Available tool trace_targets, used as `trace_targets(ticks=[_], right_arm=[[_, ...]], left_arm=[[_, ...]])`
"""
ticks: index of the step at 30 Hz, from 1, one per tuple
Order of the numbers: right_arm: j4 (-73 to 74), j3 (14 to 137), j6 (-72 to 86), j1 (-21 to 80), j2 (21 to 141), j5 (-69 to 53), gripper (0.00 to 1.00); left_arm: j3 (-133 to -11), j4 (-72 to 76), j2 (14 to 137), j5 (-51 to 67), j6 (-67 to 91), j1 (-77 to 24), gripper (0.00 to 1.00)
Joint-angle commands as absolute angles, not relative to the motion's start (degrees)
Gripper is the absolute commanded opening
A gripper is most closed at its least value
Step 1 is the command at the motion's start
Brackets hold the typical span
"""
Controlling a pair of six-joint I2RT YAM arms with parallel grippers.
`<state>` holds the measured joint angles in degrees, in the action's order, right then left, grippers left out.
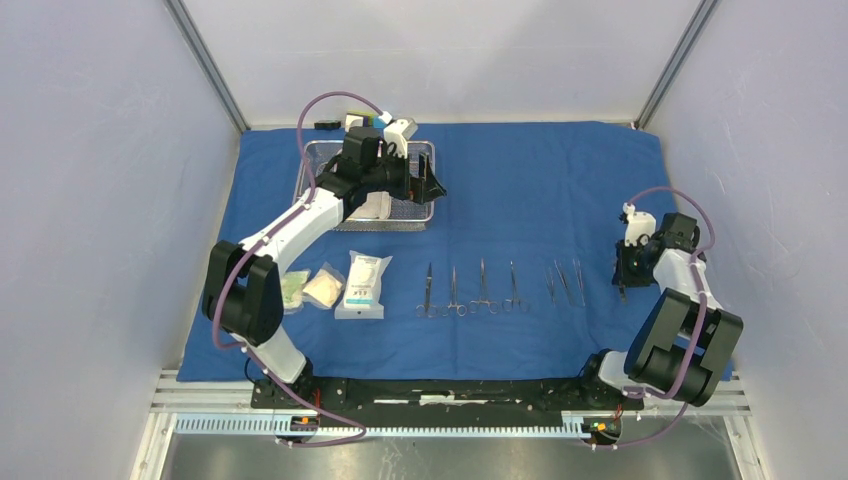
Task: Open and lay out the surgical kit
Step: Place the medical item in the surgical kit.
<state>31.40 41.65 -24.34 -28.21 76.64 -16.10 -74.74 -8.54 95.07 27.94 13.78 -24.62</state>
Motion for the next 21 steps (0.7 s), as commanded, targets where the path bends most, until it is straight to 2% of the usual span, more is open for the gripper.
trace_targets(ticks=[1, 21], right_arm=[[32.3, 44.0, -24.8, -28.6, 77.5, -16.9, 0.02], [31.8, 44.8, -23.2, -29.4, 81.2, -16.8, 0.06]], left_arm=[[-76.2, -7.6, 95.3, 30.6, 11.0, -24.8, 1.00], [-74.6, -7.1, 94.6, 31.7, 11.7, -24.8, 1.00]])
